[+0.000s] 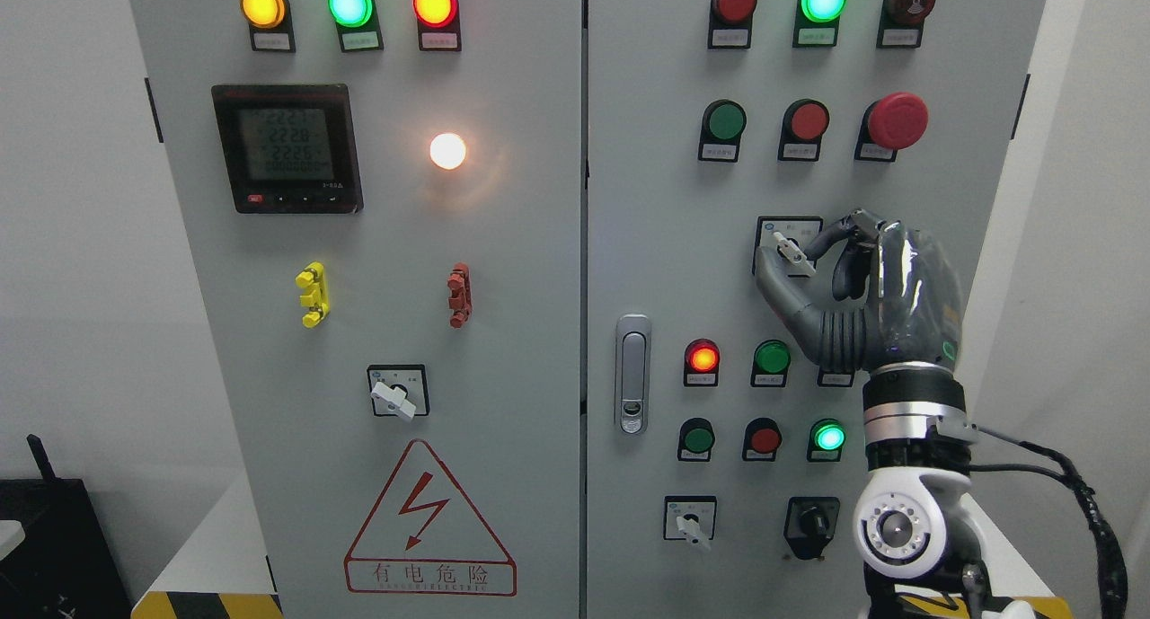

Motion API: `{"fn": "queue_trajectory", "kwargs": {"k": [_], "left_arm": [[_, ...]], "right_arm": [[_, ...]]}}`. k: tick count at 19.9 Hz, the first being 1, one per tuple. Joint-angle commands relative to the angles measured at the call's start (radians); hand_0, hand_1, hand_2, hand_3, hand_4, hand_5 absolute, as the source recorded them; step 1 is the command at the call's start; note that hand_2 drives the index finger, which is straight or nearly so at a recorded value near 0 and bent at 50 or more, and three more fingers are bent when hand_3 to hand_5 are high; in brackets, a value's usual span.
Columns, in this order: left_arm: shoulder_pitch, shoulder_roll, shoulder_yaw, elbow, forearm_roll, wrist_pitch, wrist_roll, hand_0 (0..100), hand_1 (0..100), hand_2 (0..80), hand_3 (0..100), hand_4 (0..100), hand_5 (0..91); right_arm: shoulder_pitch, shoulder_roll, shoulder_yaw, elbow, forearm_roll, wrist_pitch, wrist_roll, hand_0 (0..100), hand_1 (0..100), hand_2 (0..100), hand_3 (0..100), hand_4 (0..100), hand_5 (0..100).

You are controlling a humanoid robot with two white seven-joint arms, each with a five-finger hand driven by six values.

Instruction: Rotate and turn off gray switch

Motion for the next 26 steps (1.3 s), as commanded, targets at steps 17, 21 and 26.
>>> {"fn": "queue_trajectory", "kwargs": {"k": [17,21,26], "left_arm": [[-0.009,0.0,0.008,-0.025,0.02,-0.001,-0.001,12,39,0.0,0,0,0.0],[-0.009,0.001,0.008,-0.025,0.02,-0.001,-0.001,12,39,0.0,0,0,0.0],[-0.009,0.0,0.008,-0.025,0.02,-0.001,-0.001,12,39,0.0,0,0,0.0]], "right_arm": [[-0.002,0.003,0.002,0.003,0.016,0.002,-0.004,22,51,64,100,100,100],[-0.001,0.003,0.002,0.003,0.016,0.002,-0.004,23,52,64,100,100,100],[-0.001,0.003,0.004,0.003,0.016,0.02,-0.004,23,52,64,100,100,100]]}}
